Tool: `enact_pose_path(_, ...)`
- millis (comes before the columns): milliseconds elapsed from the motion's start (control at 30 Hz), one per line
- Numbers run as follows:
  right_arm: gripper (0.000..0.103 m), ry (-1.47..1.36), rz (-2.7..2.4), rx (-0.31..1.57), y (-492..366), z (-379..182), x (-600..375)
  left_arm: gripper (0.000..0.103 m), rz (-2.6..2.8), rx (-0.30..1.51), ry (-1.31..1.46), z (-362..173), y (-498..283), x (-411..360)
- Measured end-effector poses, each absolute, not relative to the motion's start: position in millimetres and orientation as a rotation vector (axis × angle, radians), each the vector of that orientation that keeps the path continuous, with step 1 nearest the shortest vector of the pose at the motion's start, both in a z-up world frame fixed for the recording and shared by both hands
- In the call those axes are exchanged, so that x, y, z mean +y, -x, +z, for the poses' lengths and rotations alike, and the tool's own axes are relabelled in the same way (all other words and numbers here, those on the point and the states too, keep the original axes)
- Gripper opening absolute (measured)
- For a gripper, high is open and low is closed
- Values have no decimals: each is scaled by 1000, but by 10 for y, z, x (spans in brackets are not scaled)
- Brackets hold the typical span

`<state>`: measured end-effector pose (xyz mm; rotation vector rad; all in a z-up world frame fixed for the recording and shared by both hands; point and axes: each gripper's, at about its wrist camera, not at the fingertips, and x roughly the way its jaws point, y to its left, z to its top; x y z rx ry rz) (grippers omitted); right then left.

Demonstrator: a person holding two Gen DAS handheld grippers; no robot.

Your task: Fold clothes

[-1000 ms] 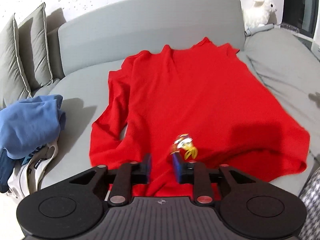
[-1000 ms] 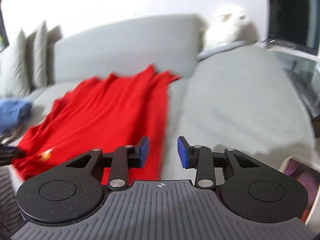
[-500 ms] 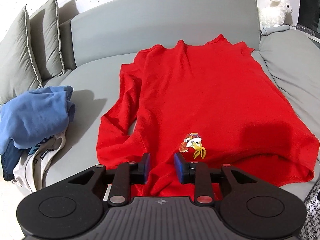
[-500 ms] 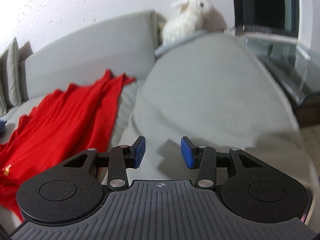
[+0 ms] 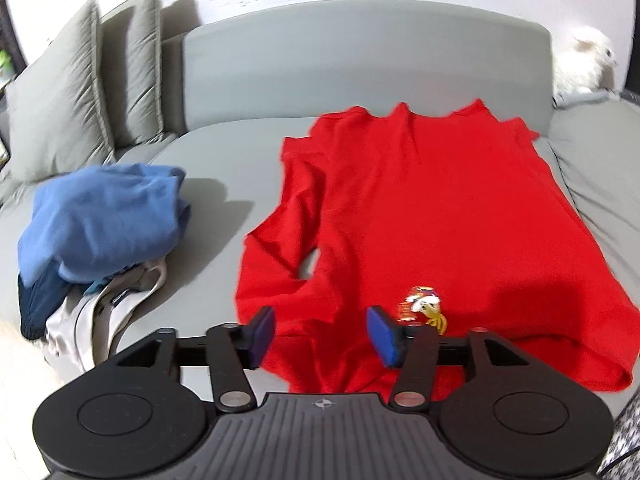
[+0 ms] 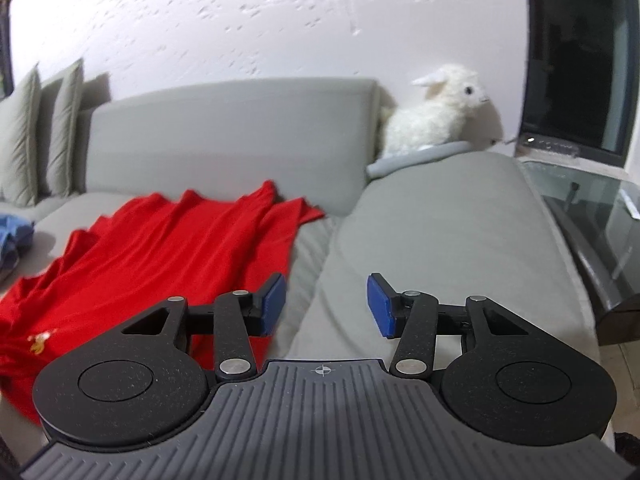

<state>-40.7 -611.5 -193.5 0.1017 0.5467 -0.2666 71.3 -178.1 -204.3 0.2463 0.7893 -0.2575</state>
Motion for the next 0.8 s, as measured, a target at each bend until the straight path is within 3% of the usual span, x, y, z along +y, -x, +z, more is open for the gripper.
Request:
enact_pose_path(533, 54, -113, -150, 728, 211, -2009, -5245, 72, -181, 869, -59, -2179, -951, -992)
enact_pose_path(800, 54, -76, -14, 796, 278, -1961, -4526, 70, -302, 888, 0, -2272, -899, -1059)
